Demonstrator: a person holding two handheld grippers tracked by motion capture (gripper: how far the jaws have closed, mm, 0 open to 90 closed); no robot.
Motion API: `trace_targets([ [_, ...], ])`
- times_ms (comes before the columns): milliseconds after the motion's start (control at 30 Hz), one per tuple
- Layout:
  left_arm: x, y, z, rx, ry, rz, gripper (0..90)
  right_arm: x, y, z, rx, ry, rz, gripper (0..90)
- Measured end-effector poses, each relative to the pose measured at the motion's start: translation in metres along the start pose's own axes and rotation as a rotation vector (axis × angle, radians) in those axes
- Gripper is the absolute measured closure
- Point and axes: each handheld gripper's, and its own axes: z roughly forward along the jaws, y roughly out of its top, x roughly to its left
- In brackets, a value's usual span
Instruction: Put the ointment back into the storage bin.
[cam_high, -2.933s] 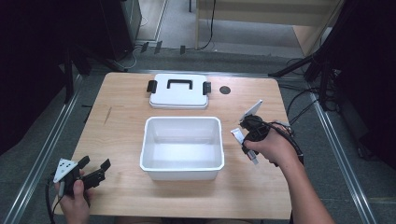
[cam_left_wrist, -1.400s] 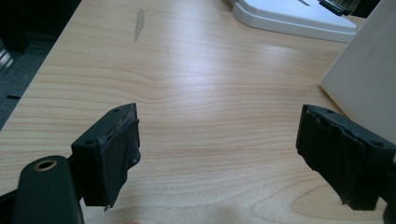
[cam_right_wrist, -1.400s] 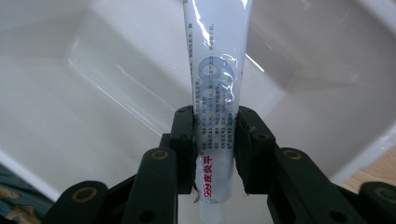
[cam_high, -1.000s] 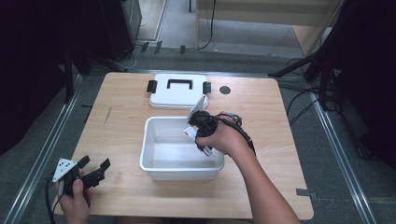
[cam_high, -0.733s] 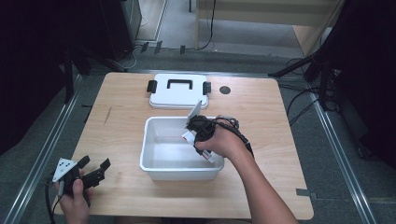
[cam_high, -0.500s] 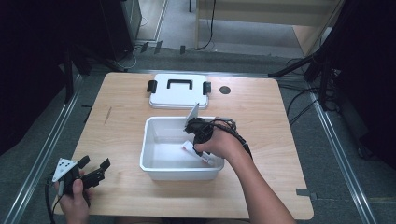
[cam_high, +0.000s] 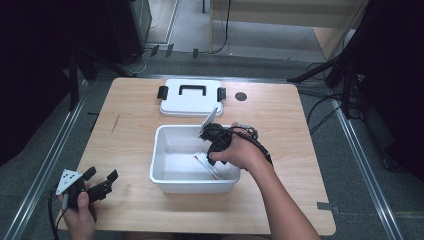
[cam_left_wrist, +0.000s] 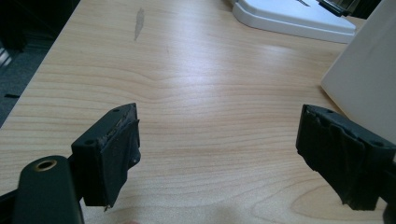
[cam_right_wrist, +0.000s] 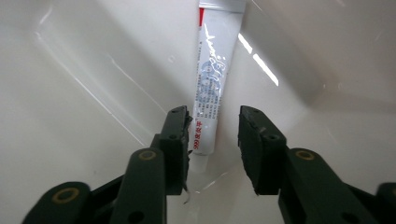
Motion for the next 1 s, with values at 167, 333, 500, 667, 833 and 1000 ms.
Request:
trace_targets([
  [167,0.000,0.000,0.000,0.001,0.000,0.001,14.4,0.002,-0.007,-0.012,-0.049,-0.005,-0.043,44.3],
  [333,0.000,0.000,0.000,0.000,0.001,0.000,14.4,0.004,-0.014,-0.027,-0.117,-0.047,-0.068,26.7],
  [500,0.000,0.000,0.000,0.000,0.000,-0.001,14.4,0.001,-0.023,-0.043,-0.157,-0.072,-0.081,13.3],
  [667,0.000,0.000,0.000,0.000,0.000,-0.001,14.4,-0.007,-0.035,-0.056,-0.159,-0.091,-0.047,4.7],
  [833,0.000,0.000,0.000,0.000,-0.001,0.000,14.4,-0.018,-0.050,-0.063,-0.164,-0.130,-0.029,1.7],
  [1000,0.000,0.000,0.000,0.001,-0.001,0.001,14.4,-0.028,-0.067,-0.069,-0.200,-0.135,0.000,0.4],
])
